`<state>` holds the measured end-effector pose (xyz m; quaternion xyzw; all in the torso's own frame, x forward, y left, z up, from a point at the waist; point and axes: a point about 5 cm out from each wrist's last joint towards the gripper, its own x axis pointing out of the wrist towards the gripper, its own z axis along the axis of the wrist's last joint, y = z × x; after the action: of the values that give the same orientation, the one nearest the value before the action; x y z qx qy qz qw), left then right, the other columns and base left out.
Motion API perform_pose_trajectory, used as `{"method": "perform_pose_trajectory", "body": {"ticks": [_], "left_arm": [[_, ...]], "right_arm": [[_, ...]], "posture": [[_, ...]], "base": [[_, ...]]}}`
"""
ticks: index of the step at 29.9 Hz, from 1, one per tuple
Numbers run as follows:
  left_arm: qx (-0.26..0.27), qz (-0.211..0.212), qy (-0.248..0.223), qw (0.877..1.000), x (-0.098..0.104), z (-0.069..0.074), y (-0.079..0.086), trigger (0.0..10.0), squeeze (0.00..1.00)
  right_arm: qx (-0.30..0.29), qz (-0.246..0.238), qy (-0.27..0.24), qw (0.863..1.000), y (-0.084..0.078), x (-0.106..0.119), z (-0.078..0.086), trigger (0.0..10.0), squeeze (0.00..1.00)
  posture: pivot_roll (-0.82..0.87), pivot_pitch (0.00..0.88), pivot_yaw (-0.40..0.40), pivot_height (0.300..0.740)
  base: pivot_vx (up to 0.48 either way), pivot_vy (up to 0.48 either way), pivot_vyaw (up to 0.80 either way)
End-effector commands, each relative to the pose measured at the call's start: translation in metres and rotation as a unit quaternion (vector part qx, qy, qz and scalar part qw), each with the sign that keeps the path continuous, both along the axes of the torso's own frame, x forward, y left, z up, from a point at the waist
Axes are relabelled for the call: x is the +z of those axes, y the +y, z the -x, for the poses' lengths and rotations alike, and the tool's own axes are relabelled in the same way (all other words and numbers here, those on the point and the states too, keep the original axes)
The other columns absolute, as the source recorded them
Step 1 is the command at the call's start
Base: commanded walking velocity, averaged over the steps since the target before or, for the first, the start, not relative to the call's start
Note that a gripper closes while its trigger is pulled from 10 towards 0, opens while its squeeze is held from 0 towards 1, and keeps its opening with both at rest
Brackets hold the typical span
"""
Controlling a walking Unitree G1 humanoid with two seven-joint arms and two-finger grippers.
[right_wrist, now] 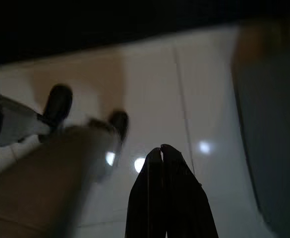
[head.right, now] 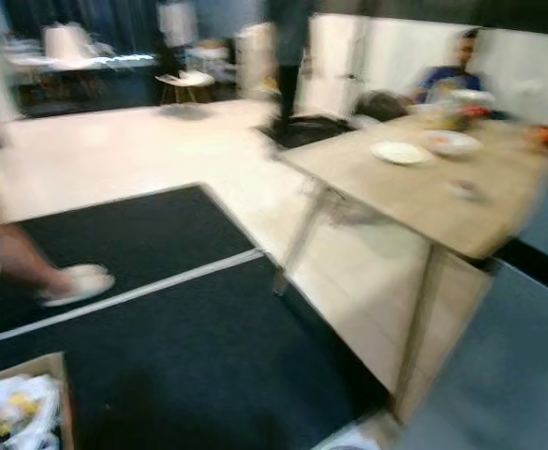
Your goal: Restocking fridge
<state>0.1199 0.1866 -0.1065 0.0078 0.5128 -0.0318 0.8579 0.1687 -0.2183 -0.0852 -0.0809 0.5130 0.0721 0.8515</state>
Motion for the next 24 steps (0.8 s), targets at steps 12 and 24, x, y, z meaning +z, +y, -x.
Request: {"method": "perform_pose_trajectory", "body": {"ticks": [12, 24], "left_arm": [[0.003, 0.020, 0.010, 1.000, -0.0018, 0.0032, -0.0059, 10.0, 0.00], [0.003, 0.022, 0.014, 1.000, -0.0022, 0.0047, -0.0053, 10.0, 0.00]], "right_arm": [[0.005, 0.022, -0.003, 1.000, 0.0018, -0.0017, 0.0021, 10.0, 0.00], [0.010, 0.023, 0.004, 1.000, 0.0017, -0.0025, 0.0041, 10.0, 0.00]], "posture": [[-0.08, 0.000, -0.010, 0.740], [-0.08, 0.000, -0.005, 0.740]], "base": [[0.000, 0.000, 0.52], [0.000, 0.000, 0.00]]}}
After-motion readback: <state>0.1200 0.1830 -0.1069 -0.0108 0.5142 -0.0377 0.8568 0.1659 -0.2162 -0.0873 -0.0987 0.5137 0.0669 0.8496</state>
